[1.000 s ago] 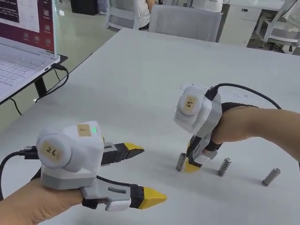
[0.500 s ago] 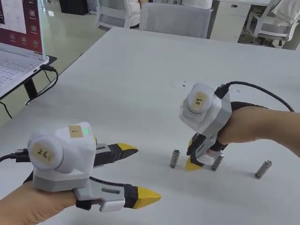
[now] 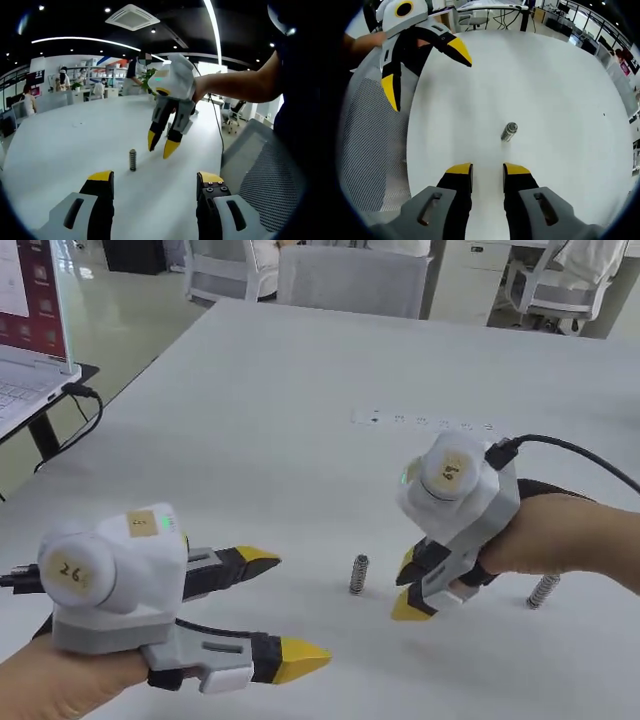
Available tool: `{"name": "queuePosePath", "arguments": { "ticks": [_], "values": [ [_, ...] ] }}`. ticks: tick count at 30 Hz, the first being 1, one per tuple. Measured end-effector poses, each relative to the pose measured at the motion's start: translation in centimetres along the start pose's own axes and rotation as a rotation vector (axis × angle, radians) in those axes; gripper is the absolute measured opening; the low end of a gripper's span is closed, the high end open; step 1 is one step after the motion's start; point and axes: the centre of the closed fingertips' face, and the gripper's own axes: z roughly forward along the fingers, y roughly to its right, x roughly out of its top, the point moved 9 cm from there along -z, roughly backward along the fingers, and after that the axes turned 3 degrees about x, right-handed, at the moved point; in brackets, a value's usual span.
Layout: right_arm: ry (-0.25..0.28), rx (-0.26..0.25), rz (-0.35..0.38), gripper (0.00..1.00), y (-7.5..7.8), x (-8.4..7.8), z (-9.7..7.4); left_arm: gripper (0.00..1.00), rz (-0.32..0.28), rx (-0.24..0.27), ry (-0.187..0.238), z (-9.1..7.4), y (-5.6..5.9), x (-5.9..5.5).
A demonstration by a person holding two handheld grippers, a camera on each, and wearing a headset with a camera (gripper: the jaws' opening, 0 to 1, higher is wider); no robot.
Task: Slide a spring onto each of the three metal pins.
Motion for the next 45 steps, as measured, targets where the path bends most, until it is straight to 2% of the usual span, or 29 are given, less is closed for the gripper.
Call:
{"name": "queuePosePath", "arguments": {
  "ticks": [9, 15, 25, 40, 45],
  "values": [
    [0.076, -0.033, 0.063, 0.22, -1.4, -1.9, -0.9, 0.63, 0.003, -0.01, -0.008, 0.1, 0.3, -0.1],
    [0.114, -0.063, 0.114, 0.23, -2.2, -3.8, -1.6, 0.63, 0.006, -0.017, -0.017, 0.1, 0.4, -0.3],
    [0.185, -0.123, 0.206, 0.24, -2.7, -6.7, -3.1, 0.63, 0.006, -0.023, -0.028, 0.1, 0.5, -0.4],
    [0.309, -0.236, 0.378, 0.26, -3.4, -11.6, -5.9, 0.64, 0.006, -0.032, -0.036, 0.3, 0.5, -0.5],
    [0.35, -0.292, 0.42, 0.27, -3.8, -13.2, -6.8, 0.64, 0.005, -0.034, -0.04, 0.3, 0.6, -0.6]
  ]
}}
